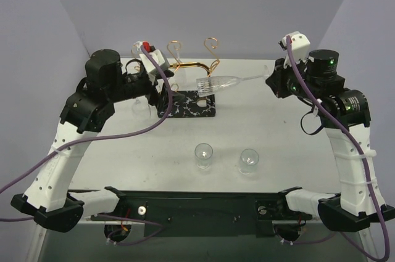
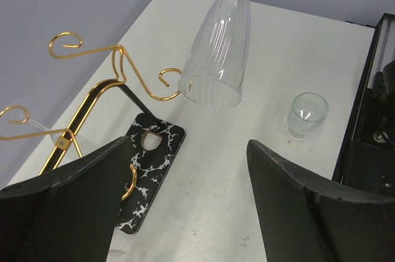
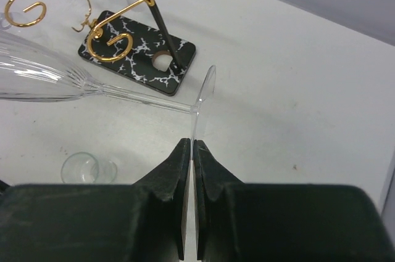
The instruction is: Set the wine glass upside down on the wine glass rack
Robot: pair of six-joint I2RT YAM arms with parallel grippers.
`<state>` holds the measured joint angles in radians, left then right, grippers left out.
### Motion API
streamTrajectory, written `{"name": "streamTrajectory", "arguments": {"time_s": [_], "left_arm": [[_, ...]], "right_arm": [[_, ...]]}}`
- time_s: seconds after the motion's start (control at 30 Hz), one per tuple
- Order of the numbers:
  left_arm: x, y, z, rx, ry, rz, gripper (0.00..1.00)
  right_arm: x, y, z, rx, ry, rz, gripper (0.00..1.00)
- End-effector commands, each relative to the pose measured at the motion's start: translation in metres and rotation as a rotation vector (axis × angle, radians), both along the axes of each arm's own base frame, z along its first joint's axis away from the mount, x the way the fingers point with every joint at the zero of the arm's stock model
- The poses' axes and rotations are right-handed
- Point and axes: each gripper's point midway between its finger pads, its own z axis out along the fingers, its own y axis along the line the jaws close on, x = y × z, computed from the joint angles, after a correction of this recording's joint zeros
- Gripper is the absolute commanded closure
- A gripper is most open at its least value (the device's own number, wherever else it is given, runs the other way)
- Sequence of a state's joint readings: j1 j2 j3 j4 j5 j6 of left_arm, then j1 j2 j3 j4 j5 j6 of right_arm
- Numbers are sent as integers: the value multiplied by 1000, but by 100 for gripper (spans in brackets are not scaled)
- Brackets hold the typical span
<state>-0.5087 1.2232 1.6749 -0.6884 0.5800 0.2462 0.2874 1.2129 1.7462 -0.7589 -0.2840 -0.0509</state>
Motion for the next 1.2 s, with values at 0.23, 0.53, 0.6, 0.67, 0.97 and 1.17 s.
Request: {"name": "streamTrajectory", "arguments": {"time_s": [0.23, 0.53, 0.6, 0.67, 0.97, 1.17], "left_arm": [[25, 34, 34, -77, -71, 286, 14], [34, 50, 41, -99, -83, 387, 14], [35, 52, 44, -105, -88, 396, 14], [35, 53, 45, -111, -88, 400, 14], [38, 60, 48, -109, -102, 428, 14], [39, 66, 51, -114, -108, 447, 13]], "right_arm": [[30, -75, 61, -305, -214, -293, 100], [58, -118, 82, -675, -255, -485, 100], [66, -118, 76, -750, -241, -507, 100], [76, -115, 72, -814, -239, -520, 100], [122, -63, 55, -1113, -279, -479, 100], [157, -20, 33, -1220, -305, -407, 100]]}}
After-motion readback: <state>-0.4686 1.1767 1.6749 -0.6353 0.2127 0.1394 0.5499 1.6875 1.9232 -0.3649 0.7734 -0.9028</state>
